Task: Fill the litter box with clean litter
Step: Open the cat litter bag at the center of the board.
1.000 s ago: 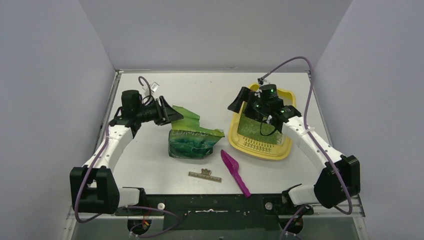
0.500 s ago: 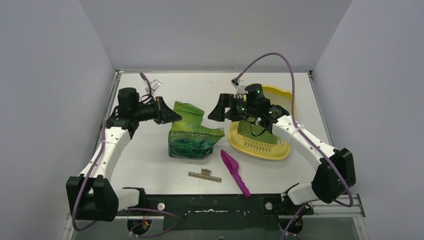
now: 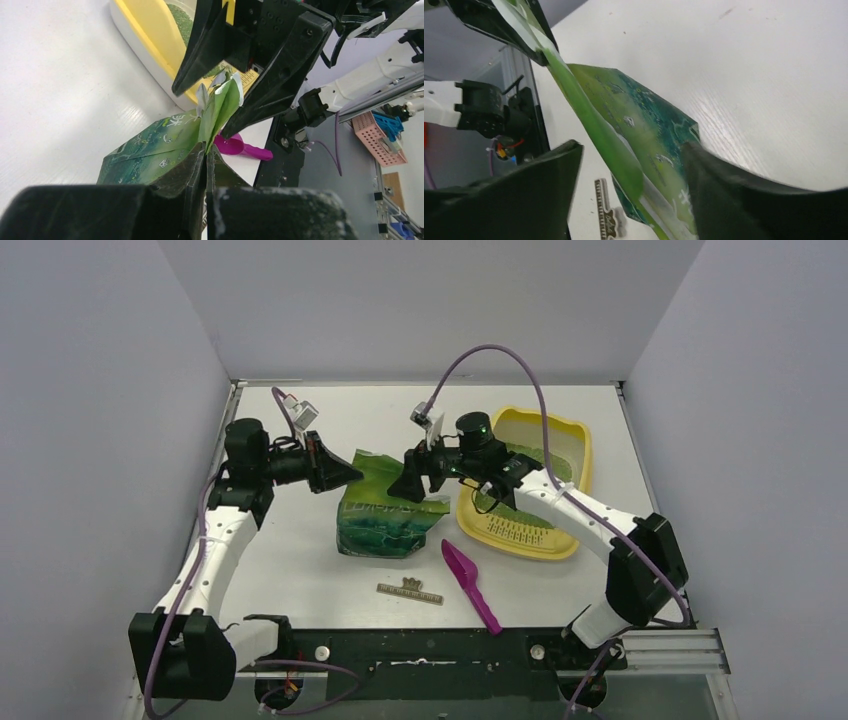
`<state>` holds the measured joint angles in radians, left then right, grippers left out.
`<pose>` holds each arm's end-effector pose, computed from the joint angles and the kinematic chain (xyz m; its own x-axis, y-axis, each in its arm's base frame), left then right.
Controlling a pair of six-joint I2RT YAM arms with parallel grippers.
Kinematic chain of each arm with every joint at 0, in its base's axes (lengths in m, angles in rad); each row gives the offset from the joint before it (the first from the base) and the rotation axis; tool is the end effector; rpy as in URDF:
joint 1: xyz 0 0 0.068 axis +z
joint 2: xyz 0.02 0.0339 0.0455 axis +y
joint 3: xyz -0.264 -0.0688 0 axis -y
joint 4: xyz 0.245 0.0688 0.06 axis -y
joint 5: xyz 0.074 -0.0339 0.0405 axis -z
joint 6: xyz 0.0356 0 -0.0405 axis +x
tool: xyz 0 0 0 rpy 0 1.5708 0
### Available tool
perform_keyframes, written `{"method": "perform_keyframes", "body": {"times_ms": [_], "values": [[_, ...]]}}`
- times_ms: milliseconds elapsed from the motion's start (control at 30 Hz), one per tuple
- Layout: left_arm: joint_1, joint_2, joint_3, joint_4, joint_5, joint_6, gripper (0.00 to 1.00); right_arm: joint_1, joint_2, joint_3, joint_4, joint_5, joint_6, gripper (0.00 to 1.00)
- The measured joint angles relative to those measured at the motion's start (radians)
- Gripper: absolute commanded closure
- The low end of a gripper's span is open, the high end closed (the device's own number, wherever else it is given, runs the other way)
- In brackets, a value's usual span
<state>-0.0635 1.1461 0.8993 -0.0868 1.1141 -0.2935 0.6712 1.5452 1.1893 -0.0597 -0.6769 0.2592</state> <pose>0.2457 -0.0476 0.3230 -0.5658 -0.0919 -0.8194 0.7424 0.3758 -0.5547 0.2656 0.2394 0.3072 -0.5449 -0.1776 -0.8195 -0.8213 0.3099 0.4789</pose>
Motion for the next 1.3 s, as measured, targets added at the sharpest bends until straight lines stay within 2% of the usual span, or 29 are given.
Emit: {"method": "perform_keyframes", "body": {"times_ms": [100,133,200,300,367,500,567,633,667,733,767,833,867,933,967,1133,1200,1267,1300], "values": [[0.0,0.019,0.005,0.001,0.029,0.004,1.0,0.019,0.023,0.026,-0.019,-0.027,-0.083,0.86],[0.0,0.023,0.008,0.0,0.037,0.008,0.97,0.024,0.022,0.032,-0.029,-0.038,-0.112,1.0],[0.002,0.023,0.013,-0.007,0.041,0.022,0.76,0.024,0.013,0.04,-0.034,-0.053,-0.172,1.0],[0.004,0.021,0.032,-0.051,0.021,0.078,0.62,0.027,-0.005,0.046,-0.059,-0.043,-0.239,1.0],[0.006,0.019,0.047,-0.101,0.003,0.131,0.57,0.035,-0.01,0.055,-0.08,-0.021,-0.28,1.0],[0.002,0.018,0.068,-0.185,-0.021,0.259,0.54,0.092,-0.011,0.114,-0.161,0.071,-0.39,1.0],[-0.005,0.018,0.068,-0.224,-0.04,0.322,0.56,0.132,-0.011,0.144,-0.194,0.13,-0.438,1.0],[-0.012,0.018,0.068,-0.265,-0.053,0.373,0.65,0.166,-0.017,0.153,-0.211,0.182,-0.474,1.0],[-0.016,0.018,0.068,-0.282,-0.065,0.393,0.71,0.183,-0.022,0.153,-0.218,0.21,-0.489,1.0],[-0.026,0.011,0.067,-0.299,-0.101,0.421,0.93,0.211,-0.032,0.153,-0.23,0.261,-0.511,1.0],[-0.033,0.003,0.062,-0.302,-0.118,0.435,0.97,0.221,-0.035,0.153,-0.233,0.294,-0.512,1.0],[-0.048,-0.029,0.04,-0.298,-0.147,0.456,0.98,0.241,-0.037,0.151,-0.227,0.366,-0.498,1.0],[-0.058,-0.051,0.024,-0.296,-0.172,0.47,0.94,0.254,-0.039,0.151,-0.224,0.405,-0.482,1.0],[-0.08,-0.091,0.002,-0.293,-0.219,0.499,0.78,0.278,-0.052,0.138,-0.217,0.471,-0.451,1.0],[-0.092,-0.106,-0.005,-0.291,-0.236,0.516,0.75,0.287,-0.063,0.131,-0.217,0.493,-0.433,1.0],[-0.114,-0.129,-0.026,-0.284,-0.263,0.555,0.67,0.312,-0.082,0.126,-0.226,0.551,-0.365,1.0],[-0.114,-0.129,-0.032,-0.285,-0.258,0.563,0.77,0.312,-0.082,0.13,-0.238,0.566,-0.35,1.0],[-0.117,-0.127,-0.034,-0.293,-0.251,0.572,0.96,0.312,-0.082,0.132,-0.245,0.578,-0.341,1.0],[-0.12,-0.125,-0.034,-0.296,-0.254,0.578,1.0,0.311,-0.082,0.132,-0.247,0.58,-0.337,1.0]]}}
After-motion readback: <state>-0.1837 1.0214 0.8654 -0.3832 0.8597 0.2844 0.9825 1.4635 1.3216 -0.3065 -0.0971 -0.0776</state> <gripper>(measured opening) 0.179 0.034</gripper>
